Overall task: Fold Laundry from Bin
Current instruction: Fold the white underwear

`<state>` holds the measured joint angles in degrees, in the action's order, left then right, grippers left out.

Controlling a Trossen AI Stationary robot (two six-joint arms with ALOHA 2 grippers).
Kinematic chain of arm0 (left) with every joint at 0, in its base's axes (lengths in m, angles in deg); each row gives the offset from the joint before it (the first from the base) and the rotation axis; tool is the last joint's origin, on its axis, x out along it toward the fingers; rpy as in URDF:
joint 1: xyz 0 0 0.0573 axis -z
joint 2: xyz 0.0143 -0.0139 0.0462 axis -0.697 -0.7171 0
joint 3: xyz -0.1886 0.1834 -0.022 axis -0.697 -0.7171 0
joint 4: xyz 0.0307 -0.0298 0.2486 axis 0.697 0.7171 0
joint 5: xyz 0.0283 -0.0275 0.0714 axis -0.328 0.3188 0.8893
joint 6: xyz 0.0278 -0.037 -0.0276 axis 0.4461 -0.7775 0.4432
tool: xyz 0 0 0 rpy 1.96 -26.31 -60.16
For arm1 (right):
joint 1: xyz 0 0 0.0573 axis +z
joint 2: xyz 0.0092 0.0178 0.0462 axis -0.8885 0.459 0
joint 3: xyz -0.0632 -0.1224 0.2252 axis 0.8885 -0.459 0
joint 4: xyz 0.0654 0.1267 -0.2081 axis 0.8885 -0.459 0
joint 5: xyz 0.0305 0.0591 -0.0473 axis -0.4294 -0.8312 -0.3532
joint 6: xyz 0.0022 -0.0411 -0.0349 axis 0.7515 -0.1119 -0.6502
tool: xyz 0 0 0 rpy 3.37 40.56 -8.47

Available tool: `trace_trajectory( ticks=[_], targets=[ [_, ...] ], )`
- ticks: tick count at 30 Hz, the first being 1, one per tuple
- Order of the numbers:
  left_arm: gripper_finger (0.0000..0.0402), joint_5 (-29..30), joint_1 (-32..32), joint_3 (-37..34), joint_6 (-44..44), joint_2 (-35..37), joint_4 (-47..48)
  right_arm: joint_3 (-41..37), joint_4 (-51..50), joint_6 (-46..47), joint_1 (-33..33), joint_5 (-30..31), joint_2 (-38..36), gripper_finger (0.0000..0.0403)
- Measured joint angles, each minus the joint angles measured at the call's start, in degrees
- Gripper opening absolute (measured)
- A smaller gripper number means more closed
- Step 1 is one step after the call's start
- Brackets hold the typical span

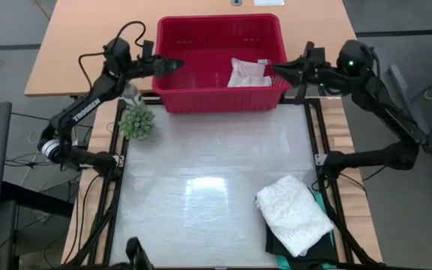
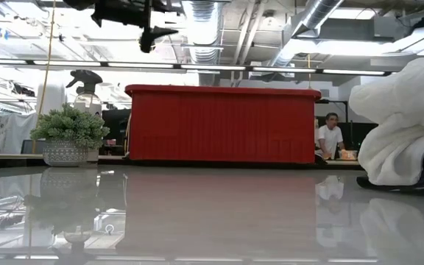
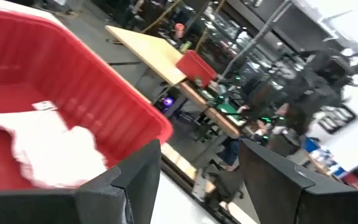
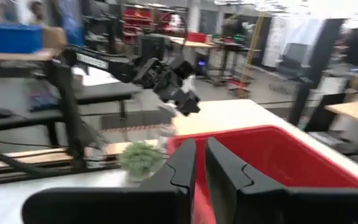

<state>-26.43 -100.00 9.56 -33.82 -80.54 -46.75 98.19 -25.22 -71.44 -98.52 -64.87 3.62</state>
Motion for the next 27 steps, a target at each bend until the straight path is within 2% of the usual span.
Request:
trace_trajectory(
  ticks=[9, 15, 17, 19, 24, 27],
  targets=[
    [0.0203, 8.38, -1.07, 0.00, -1.06, -4.79, -2.22, 0.01, -0.44, -3.17, -6.51, 0.81, 2.31, 0.0060],
    [0.0204, 10.29, -0.77, 0.03, -4.45, -6.87, -6.43, 0.01, 1.36, -7.94, -9.83, 0.68, 7.22, 0.0060],
    [0.0204, 13.12, -0.73, 0.04, -4.16, -6.89, -6.41, 0.01, 1.97, -9.21, -10.62, -1.15, 9.16, 0.0060],
    [0.0204, 15.40, -0.33, 0.04, -3.70, -6.89, -6.57, 0.01, 2.93, -8.82, -11.21, -5.51, 11.03, 0.0060],
    [0.0204, 15.47, -0.09, 0.04, -4.59, -6.89, -6.62, 0.01, 6.63, -2.95, -15.39, -25.25, 15.08, 0.0059],
    [0.0204, 15.52, 0.33, 0.04, -5.05, -6.89, -6.62, 0.01, 7.33, 0.11, -17.75, -30.59, 15.92, 0.0056]
  ],
)
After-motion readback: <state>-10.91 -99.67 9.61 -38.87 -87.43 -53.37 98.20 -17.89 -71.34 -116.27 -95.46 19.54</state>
